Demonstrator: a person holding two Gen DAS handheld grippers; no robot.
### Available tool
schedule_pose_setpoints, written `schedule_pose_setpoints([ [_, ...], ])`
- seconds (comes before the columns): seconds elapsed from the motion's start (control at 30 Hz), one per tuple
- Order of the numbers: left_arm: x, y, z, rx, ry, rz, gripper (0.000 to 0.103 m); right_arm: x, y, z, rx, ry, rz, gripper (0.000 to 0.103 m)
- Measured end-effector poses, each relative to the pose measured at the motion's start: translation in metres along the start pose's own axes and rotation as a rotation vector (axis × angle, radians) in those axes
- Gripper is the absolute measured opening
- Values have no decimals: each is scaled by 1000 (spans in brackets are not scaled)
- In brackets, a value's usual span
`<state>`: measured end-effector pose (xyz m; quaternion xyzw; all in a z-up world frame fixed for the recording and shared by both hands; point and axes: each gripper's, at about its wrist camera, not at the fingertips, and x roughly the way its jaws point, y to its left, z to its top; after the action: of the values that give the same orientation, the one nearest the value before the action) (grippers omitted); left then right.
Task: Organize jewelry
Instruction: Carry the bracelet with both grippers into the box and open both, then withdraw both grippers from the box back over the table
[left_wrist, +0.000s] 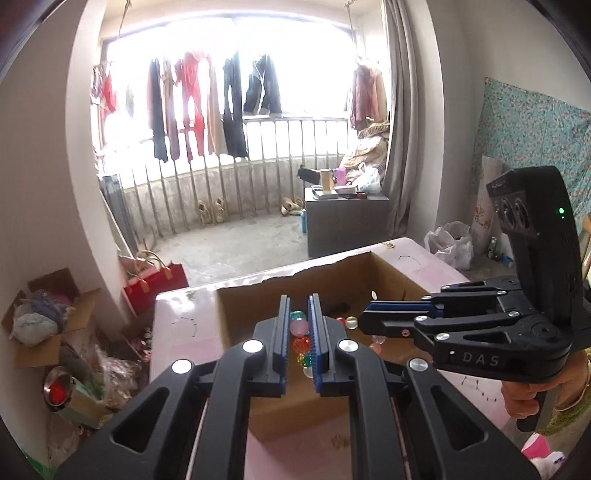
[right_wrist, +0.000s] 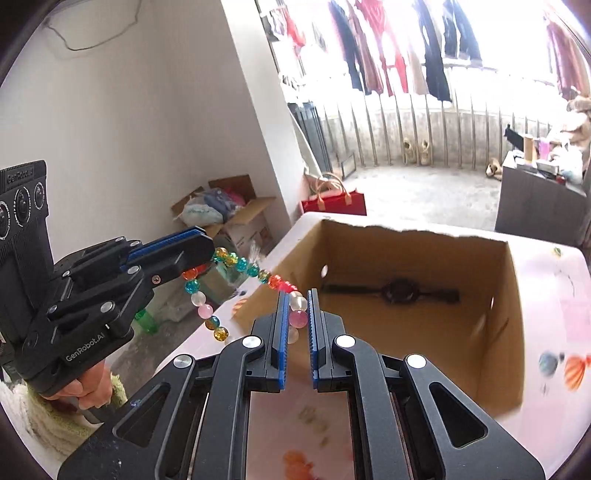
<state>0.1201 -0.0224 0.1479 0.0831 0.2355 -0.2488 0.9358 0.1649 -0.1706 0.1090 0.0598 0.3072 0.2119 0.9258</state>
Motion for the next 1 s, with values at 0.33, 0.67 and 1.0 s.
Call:
schedule_pose_setpoints([
  [0.33, 137, 34, -24, -23, 364, 26, 10, 136, -62, 17, 126, 444, 33, 8],
  [0.67, 138, 36, -30, -22, 413, 51, 23, 159, -71, 14, 180, 511, 32, 17],
  [1.0, 61, 36, -14, -54, 227, 56, 42, 33, -71, 23, 121, 210, 23, 41],
])
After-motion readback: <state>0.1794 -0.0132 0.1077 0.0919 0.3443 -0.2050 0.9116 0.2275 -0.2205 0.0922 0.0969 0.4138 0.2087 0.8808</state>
